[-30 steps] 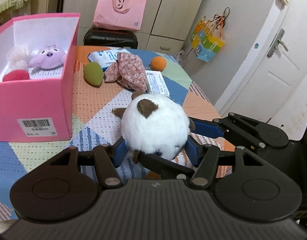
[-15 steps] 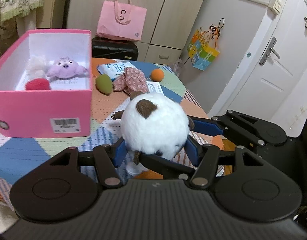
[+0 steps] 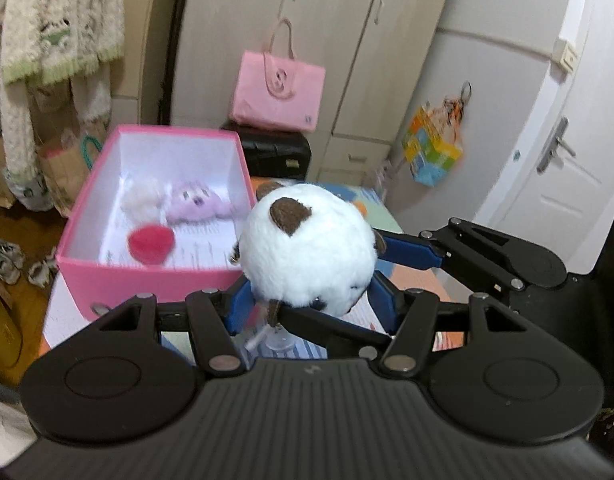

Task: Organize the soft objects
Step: 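Lift the white plush cat with the left gripper and carry it over the box, then lower the plush cat into the box and open the left gripper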

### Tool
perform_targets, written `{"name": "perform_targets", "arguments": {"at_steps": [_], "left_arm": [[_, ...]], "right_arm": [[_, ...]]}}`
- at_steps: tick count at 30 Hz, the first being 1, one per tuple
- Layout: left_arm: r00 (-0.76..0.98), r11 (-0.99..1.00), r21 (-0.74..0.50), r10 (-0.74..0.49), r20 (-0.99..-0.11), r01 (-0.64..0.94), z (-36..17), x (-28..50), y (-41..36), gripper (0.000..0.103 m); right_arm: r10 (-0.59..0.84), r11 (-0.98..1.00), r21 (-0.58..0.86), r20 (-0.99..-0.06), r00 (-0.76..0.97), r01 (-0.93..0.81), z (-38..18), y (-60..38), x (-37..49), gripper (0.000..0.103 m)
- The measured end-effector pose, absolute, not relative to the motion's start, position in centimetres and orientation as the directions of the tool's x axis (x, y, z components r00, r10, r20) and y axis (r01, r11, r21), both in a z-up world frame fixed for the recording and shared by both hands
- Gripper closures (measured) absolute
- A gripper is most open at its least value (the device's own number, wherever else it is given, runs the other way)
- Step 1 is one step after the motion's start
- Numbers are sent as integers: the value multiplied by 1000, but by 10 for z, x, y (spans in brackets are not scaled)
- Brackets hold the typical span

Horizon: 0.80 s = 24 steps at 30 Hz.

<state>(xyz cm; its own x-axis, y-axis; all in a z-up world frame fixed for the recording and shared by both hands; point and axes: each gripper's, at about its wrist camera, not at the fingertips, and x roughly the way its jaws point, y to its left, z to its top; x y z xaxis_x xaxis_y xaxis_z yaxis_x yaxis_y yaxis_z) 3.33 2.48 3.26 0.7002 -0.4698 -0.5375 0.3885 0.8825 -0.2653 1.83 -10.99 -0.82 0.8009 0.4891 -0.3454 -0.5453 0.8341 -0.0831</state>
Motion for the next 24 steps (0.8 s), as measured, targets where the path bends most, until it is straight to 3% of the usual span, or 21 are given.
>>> {"name": "perform_targets", "arguments": {"at_steps": [12, 24], "left_arm": [[747, 901, -245, -434, -503, 358, 45, 100, 45, 44], [655, 877, -381, -475, -588, 294, -20, 190, 62, 44]], "right_arm": [[552, 808, -73, -253, 794, -585, 8, -97, 86, 33], [550, 795, -18, -398, 734, -606, -32, -85, 180, 33]]}}
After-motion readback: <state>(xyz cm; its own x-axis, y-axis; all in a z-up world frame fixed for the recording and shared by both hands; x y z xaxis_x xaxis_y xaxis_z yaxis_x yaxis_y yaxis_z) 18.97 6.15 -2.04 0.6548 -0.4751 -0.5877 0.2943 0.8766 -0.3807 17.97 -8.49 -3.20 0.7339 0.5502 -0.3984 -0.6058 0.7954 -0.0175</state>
